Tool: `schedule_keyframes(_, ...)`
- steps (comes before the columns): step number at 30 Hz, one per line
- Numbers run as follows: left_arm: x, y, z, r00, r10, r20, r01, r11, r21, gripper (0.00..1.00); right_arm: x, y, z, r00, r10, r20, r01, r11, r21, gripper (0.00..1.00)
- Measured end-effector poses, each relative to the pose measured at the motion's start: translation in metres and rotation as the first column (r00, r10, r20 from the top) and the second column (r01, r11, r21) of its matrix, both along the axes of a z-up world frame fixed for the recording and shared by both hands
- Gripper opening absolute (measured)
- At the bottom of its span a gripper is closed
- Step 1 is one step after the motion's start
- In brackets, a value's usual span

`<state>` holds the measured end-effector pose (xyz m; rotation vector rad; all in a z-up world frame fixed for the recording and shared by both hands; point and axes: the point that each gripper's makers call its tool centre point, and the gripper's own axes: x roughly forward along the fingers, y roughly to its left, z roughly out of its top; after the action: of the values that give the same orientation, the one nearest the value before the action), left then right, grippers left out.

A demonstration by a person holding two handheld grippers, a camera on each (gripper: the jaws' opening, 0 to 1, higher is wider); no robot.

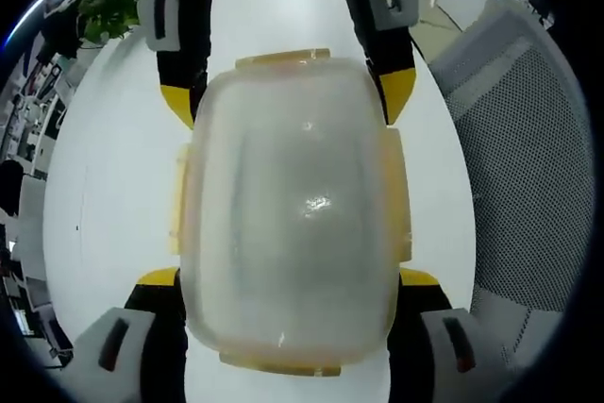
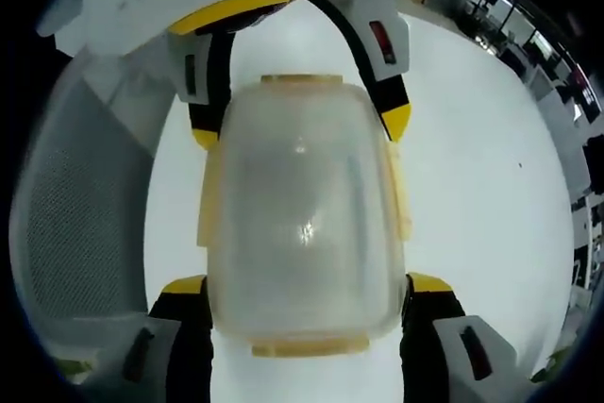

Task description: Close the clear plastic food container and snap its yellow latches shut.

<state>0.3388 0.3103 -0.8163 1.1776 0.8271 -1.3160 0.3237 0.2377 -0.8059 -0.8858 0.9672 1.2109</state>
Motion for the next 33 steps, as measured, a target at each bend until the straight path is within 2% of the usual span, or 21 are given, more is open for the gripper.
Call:
schedule_keyframes(9,0.002,0.013,0.000,1.000,0.008,0.001,-0.008,1.000,0.010,0.89,0.002,0.013,0.000,1.000,0.007,-0.003,-0.007,1.000,-0.015,0.83)
schedule_keyframes(21,0.002,0.037,-0.001,1.000,0.014,0.005,-0.014,1.000,0.018,0.89,0.002,0.037,-0.001,1.000,0.003,0.000,-0.003,1.000,0.002,0.83)
schedule_keyframes(28,0.000,0.049,0.001,0.999,0.033,-0.001,-0.033,0.999,-0.005,0.89,0.002,0.048,-0.001,1.000,0.015,0.001,-0.015,1.000,0.001,0.83)
schedule_keyframes(33,0.000,0.055,0.000,0.999,0.042,0.001,-0.042,0.999,0.004,0.89,0.001,0.056,-0.001,1.000,0.020,0.002,-0.020,1.000,0.004,0.83)
